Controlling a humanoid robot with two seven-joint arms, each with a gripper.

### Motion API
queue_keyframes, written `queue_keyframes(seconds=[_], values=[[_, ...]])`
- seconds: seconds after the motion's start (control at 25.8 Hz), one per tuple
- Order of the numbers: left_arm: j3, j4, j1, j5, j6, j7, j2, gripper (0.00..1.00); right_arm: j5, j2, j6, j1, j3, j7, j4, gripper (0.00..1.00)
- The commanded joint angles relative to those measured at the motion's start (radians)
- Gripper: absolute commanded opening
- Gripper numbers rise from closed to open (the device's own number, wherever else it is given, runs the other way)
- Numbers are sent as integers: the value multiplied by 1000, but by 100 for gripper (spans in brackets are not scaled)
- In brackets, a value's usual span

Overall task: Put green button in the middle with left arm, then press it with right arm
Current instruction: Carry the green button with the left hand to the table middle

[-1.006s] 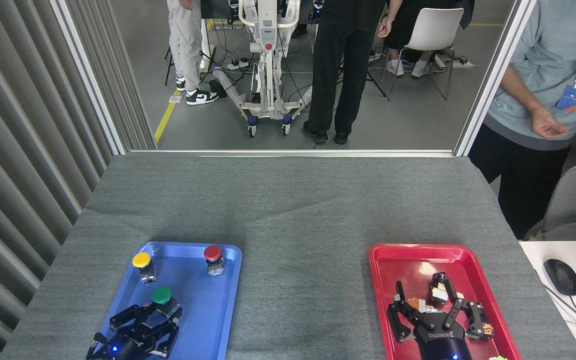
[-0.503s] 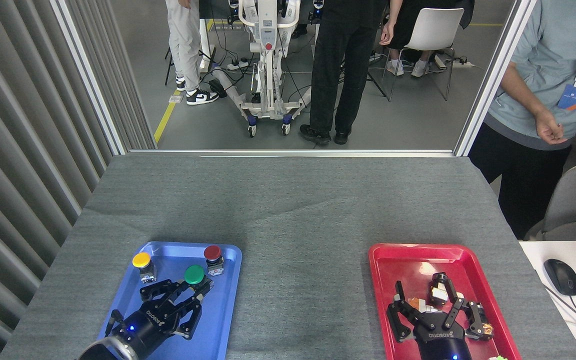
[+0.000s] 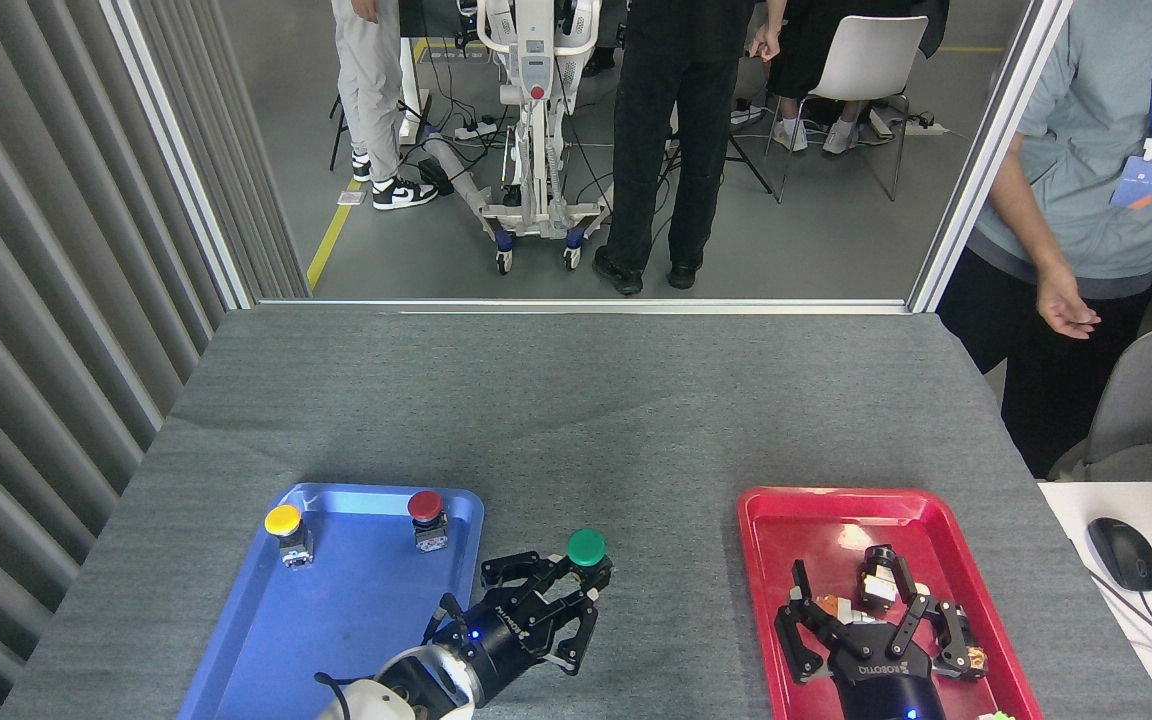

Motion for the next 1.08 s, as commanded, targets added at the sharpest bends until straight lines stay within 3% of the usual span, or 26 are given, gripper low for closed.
queue_keyframes(seconds=[0.0,0.19,0.46,0.89,0.97,1.01,1.05], values=[[-10,89,-9,-68,20,-7,-78,0,0,-1,0,0,0,0,0,100],[-9,177,-7,-120,54,-6,-150,0,0,-1,-2,0,0,0,0,100],[-7,214,-7,-120,62,-4,-156,0,0,0,-2,0,0,0,-2,100],[-5,215,-4,-117,134,-6,-144,22,2,7,-2,0,0,0,-2,100],[-4,215,-2,-109,135,2,-144,40,2,7,-2,-2,0,0,-2,100],[-4,215,-1,-106,137,5,-144,56,2,5,-2,-2,0,-1,0,100],[-2,215,-1,-105,137,5,-144,81,2,5,-2,0,0,0,0,100]])
